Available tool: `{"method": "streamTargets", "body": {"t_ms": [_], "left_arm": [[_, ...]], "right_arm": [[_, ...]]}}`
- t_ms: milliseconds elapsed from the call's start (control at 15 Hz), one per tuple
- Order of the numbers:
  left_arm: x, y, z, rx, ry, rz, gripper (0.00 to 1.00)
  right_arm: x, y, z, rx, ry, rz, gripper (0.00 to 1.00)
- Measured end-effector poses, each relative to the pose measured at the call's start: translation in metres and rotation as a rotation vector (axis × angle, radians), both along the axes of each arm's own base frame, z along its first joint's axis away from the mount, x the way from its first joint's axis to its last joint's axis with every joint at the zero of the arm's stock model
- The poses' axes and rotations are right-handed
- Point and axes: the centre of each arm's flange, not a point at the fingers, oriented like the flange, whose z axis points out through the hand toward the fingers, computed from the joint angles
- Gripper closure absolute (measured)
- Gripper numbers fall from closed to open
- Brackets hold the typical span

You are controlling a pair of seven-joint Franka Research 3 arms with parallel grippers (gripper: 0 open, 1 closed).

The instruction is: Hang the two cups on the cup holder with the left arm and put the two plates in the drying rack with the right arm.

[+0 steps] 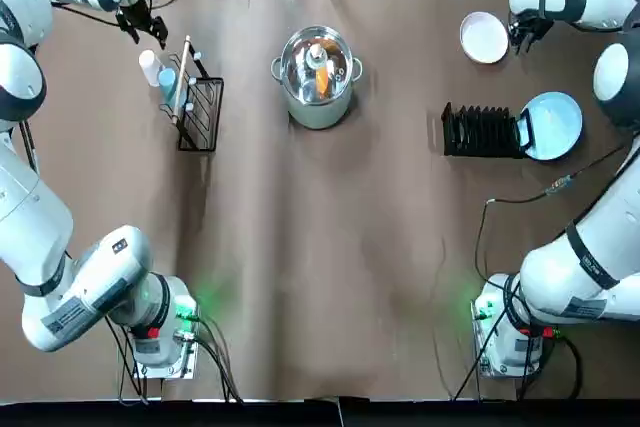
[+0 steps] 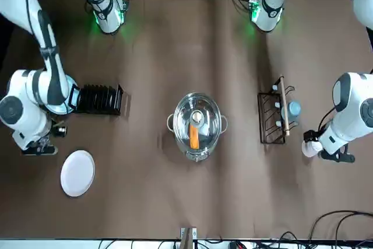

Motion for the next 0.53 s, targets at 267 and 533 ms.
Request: {"method": "streamTargets", "body": {"t_ms": [267, 533], "left_arm": [[0.0, 0.023, -0.026, 0.009, -0.006, -0.007, 0.0], [-0.002, 0.025, -0.04, -0.001, 0.012, -0.005, 0.0]], "right_arm": [[0.019, -0.017, -0.041, 0.145, -0.11, -0.262, 0.66], [0.032, -0.021, -0.066, 0.149, -0.206, -0.426, 0.64]]}}
